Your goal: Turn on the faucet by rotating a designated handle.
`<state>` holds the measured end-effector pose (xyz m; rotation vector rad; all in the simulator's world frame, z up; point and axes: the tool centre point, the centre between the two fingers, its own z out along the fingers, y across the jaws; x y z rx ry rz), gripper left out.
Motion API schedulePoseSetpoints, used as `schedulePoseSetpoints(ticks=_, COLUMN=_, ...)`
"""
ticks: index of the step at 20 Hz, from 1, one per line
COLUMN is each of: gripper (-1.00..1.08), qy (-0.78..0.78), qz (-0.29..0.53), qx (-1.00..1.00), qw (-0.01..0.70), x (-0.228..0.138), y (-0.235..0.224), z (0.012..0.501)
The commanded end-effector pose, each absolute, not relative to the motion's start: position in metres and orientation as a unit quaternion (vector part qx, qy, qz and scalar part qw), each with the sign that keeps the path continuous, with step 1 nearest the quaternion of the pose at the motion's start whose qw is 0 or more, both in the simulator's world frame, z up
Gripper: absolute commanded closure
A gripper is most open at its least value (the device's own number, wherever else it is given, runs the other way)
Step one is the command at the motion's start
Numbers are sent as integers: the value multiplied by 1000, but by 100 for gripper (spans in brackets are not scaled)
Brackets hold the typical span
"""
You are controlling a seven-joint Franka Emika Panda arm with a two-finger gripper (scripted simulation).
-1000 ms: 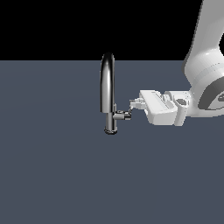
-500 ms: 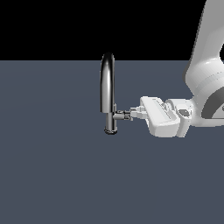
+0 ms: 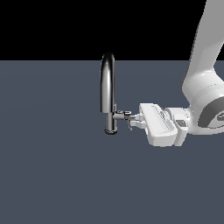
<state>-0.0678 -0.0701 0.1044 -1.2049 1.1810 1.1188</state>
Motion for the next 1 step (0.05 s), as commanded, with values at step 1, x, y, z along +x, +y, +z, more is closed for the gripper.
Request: schedulePoseSetpoints(ticks=1, gripper=108, qy=509, qz=485, qx=-491, qw=515, x=-85, y=-62, z=66)
